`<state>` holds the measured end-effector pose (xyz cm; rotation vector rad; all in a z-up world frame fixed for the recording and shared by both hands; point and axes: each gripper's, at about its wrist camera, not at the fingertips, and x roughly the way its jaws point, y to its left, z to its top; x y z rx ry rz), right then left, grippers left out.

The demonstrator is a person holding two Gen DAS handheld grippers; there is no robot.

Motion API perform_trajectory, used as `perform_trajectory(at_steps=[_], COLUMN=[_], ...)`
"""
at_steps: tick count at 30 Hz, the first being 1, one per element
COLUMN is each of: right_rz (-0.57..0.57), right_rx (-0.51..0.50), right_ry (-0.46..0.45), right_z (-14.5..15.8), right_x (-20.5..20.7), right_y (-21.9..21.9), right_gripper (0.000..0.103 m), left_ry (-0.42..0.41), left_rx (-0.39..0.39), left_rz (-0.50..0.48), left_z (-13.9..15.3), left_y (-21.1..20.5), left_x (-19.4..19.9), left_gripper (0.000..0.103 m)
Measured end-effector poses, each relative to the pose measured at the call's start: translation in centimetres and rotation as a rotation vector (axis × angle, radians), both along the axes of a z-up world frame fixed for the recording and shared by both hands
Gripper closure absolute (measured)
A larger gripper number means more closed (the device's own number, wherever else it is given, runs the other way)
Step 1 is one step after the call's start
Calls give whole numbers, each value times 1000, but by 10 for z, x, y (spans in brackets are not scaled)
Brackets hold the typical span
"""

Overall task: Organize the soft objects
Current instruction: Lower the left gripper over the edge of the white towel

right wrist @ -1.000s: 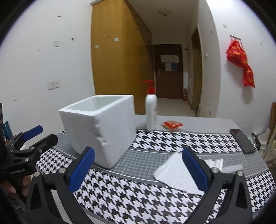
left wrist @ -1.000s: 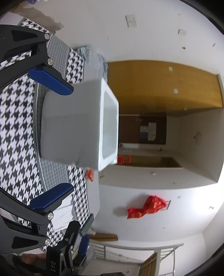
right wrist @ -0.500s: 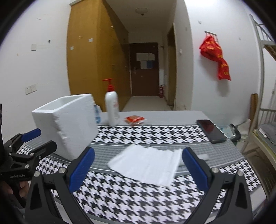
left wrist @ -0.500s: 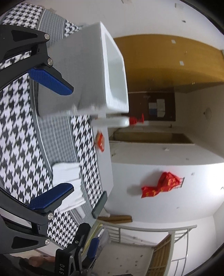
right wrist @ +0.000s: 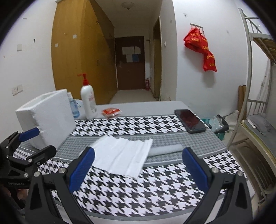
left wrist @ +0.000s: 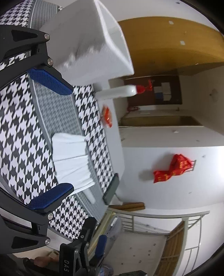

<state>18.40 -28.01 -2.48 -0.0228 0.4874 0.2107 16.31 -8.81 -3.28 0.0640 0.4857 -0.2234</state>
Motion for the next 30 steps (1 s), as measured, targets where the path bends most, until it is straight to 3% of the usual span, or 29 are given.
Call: perform_trajectory(at_steps=[16,30], right_rz=[-81,-126], right_rx=[60,63], right_ry=[48,98], right_z=[-13,-23], right_x=[18,35], right_y=[-47,-64], right_gripper=[1,0], left_ry=[60,94], left_rx=[73,87], left_rz=[-30,-36], left_z=[-8,-14], left_y=[-49,-66], left_x=[33,60], left_gripper=[1,1])
